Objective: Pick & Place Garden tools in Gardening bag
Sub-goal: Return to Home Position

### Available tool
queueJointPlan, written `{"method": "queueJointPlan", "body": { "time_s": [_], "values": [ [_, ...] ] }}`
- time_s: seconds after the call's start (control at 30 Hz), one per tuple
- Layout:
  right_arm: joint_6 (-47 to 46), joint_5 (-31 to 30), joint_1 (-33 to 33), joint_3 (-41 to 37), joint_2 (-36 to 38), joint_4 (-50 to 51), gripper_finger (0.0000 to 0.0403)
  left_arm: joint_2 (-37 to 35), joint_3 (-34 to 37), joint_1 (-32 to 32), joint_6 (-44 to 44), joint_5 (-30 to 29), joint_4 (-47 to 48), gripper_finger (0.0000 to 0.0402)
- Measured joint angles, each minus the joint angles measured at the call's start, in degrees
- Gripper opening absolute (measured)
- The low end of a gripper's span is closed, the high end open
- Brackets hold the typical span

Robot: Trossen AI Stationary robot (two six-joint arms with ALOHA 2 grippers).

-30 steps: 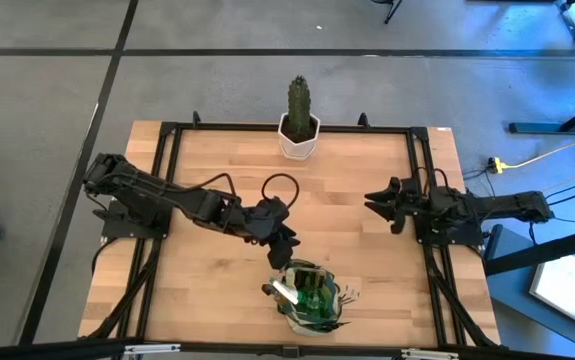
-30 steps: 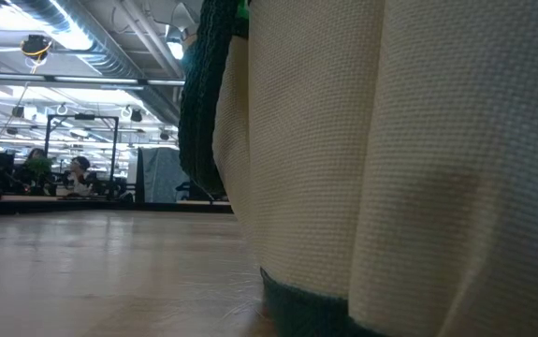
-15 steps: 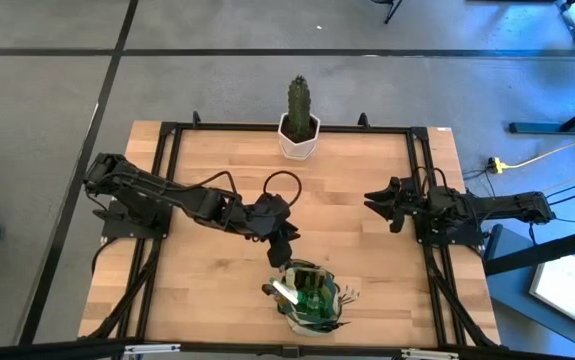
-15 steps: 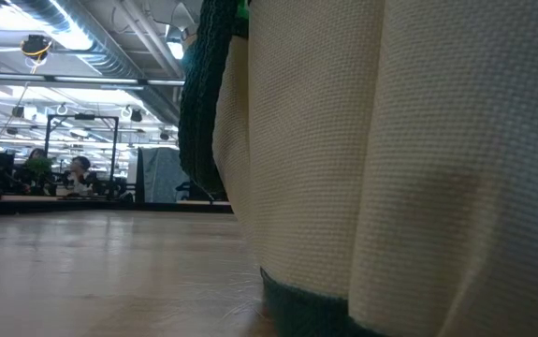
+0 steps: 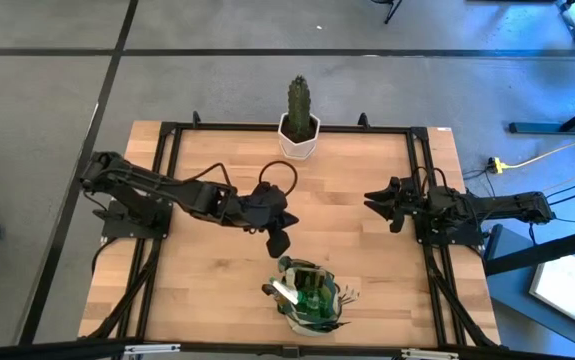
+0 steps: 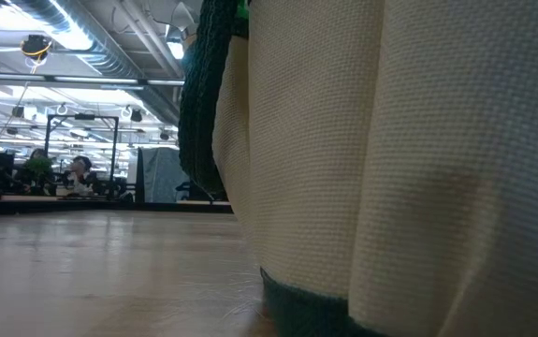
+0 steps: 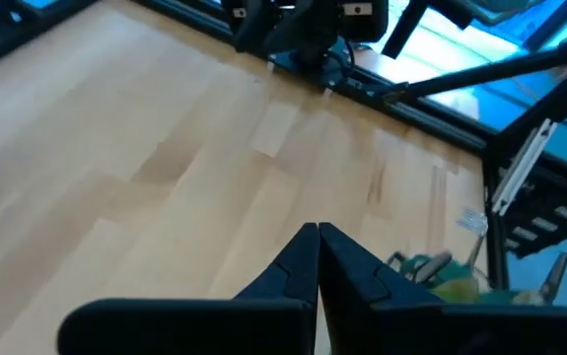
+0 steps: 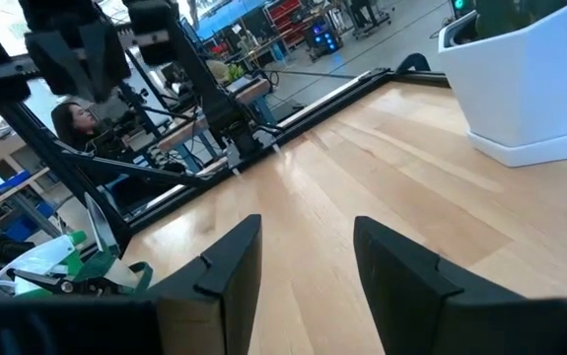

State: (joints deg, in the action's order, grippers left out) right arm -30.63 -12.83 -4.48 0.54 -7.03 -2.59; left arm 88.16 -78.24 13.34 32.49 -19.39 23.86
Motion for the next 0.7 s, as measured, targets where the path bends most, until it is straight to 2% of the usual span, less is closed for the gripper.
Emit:
{"method": "queueJointPlan", "body": {
  "time_s": [0.17,0.3,0.6,0.7],
  "values": [
    [0.0,0.0,0.0,0.0,0.0,0.0,0.0165,-3.1,0.4,0.2,-4.8,-0.1,0.3,0.0001],
    [0.0,0.0,0.0,0.0,0.0,0.0,0.0165,-7.8,3.6,0.9,-7.2,0.9,0.4,0.0001],
    [0.0,0.0,0.0,0.0,0.0,0.0,0.0165,-24.3,18.6,2.7,-9.2,2.1,-0.6,0.0001],
    [0.0,0.0,0.0,0.0,0.0,0.0,0.0165,-29.5,24.3,3.2,-9.3,1.9,-4.1,0.0001]
  ]
}}
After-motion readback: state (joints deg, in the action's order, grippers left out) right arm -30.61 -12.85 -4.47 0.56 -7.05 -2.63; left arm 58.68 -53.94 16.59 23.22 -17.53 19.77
